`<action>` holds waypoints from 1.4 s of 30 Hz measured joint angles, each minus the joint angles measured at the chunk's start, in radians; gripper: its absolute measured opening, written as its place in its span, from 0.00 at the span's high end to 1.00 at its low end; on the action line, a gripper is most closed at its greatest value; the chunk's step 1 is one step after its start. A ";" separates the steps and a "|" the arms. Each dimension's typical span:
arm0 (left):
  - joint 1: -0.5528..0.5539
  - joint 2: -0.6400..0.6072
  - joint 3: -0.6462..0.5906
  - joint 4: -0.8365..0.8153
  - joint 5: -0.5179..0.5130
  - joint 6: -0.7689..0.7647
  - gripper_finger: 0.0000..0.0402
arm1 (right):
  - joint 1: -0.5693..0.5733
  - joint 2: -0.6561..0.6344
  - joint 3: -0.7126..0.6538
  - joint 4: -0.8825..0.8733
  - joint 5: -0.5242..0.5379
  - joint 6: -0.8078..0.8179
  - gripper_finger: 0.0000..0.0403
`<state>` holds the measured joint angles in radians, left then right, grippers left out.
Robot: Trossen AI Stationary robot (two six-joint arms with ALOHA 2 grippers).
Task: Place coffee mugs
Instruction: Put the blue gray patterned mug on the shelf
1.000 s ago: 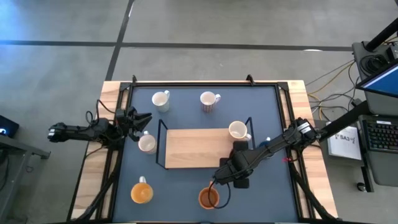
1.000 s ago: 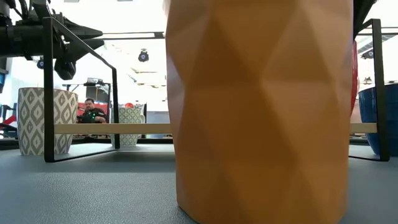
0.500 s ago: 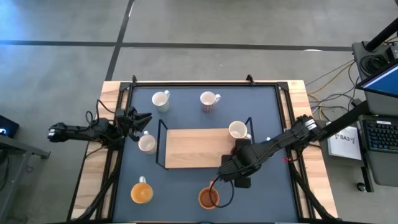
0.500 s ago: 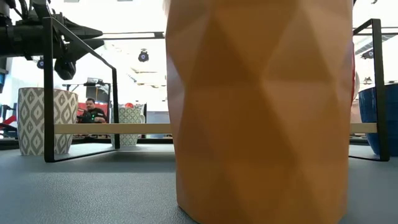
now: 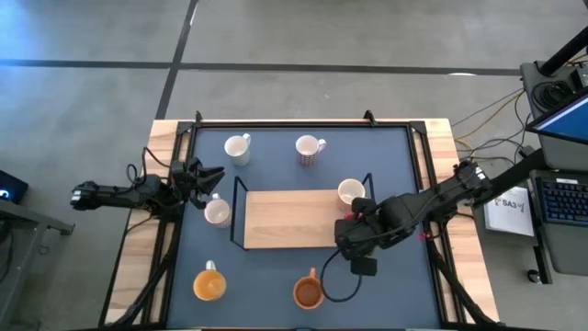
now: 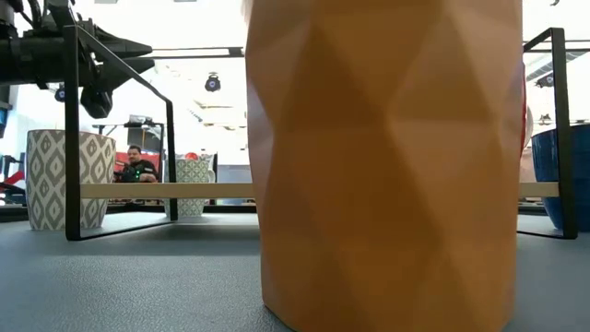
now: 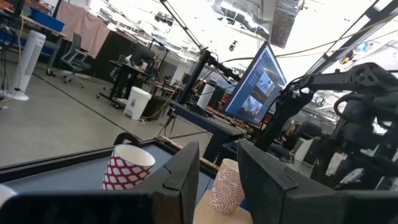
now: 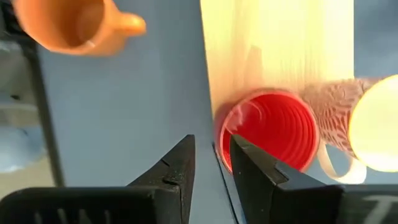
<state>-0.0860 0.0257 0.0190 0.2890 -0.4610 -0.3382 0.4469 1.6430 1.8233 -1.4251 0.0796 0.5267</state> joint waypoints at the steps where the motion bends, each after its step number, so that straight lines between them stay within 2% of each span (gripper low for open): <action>1: 0.000 0.000 0.000 0.000 0.000 0.000 0.77 | 0.000 -0.009 0.000 0.016 0.000 0.006 0.79; 4: 0.001 0.000 0.000 0.012 0.000 0.017 0.77 | 0.000 -0.039 0.000 0.057 0.000 0.022 0.79; 7: 0.001 0.000 0.000 0.053 -0.005 0.111 0.77 | 0.000 -0.059 0.001 0.071 0.001 0.023 0.79; 9: 0.001 0.002 0.000 0.068 -0.049 0.139 0.77 | 0.000 -0.067 0.001 0.072 0.012 0.023 0.79; 12: 0.001 0.002 0.000 0.070 -0.047 0.081 0.77 | 0.000 -0.079 0.001 0.070 0.037 0.022 0.79; 17: 0.004 0.016 0.000 0.104 -0.025 0.067 0.77 | 0.000 -0.084 0.001 0.069 0.055 0.018 0.80; 22: 0.004 0.079 0.025 0.068 -0.001 -0.003 0.77 | -0.004 -0.084 0.001 0.069 0.057 -0.015 0.80; 26: 0.005 0.183 0.122 -0.100 -0.003 -0.032 0.77 | -0.017 -0.084 0.001 0.059 0.080 -0.032 0.78; 28: 0.006 0.246 0.191 -0.210 -0.041 -0.048 0.77 | -0.026 -0.084 0.001 0.037 0.082 -0.057 0.78; 32: 0.027 0.369 0.354 -0.526 -0.161 -0.092 0.77 | -0.057 -0.081 0.001 -0.012 0.094 -0.070 0.78; 34: 0.057 0.429 0.436 -0.689 -0.173 -0.124 0.77 | -0.076 -0.080 0.000 -0.043 0.109 -0.084 0.78; 38: 0.144 0.551 0.595 -0.905 -0.114 -0.121 0.77 | -0.117 -0.080 -0.001 -0.069 0.110 -0.101 0.78; 42: 0.261 0.678 0.721 -0.986 0.012 -0.025 0.77 | -0.147 -0.081 -0.002 -0.070 0.108 -0.136 0.77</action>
<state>0.1748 0.7035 0.7395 -0.6970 -0.4486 -0.3637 0.3000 1.5616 1.8217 -1.4948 0.1877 0.3905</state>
